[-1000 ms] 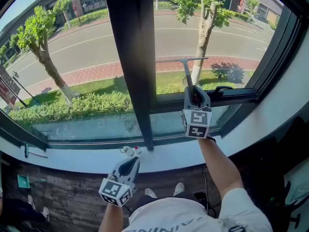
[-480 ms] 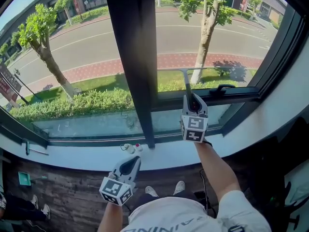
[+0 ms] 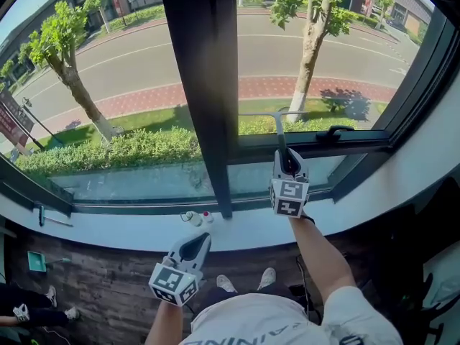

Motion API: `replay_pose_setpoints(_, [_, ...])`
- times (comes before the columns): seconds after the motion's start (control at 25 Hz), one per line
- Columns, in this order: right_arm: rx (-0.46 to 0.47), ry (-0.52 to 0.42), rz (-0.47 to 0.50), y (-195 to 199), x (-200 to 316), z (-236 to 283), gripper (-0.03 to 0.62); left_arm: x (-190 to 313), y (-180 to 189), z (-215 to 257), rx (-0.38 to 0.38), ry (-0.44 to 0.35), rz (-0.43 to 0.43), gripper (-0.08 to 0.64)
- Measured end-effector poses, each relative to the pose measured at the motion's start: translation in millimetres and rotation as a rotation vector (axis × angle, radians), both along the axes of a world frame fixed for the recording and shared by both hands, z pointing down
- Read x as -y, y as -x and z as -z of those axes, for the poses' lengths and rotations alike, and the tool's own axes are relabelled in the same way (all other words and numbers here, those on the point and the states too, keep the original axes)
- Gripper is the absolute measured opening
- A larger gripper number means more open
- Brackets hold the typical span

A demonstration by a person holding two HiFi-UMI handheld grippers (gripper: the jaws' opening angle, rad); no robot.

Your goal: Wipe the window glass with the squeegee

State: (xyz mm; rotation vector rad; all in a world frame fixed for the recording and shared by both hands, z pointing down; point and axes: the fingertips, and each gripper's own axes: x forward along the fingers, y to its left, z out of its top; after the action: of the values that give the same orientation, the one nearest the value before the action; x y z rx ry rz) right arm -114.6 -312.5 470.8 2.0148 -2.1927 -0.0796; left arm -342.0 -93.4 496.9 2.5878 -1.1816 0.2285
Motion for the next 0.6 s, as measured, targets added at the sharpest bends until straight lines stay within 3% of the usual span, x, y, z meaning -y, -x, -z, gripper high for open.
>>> replay_pose_setpoints(0.6, [-0.011,0.08,0.006,-1.6,2.9,-43.8,0.1,2.3,3.9,-7.6,0.007,0.02,0.009,0.015])
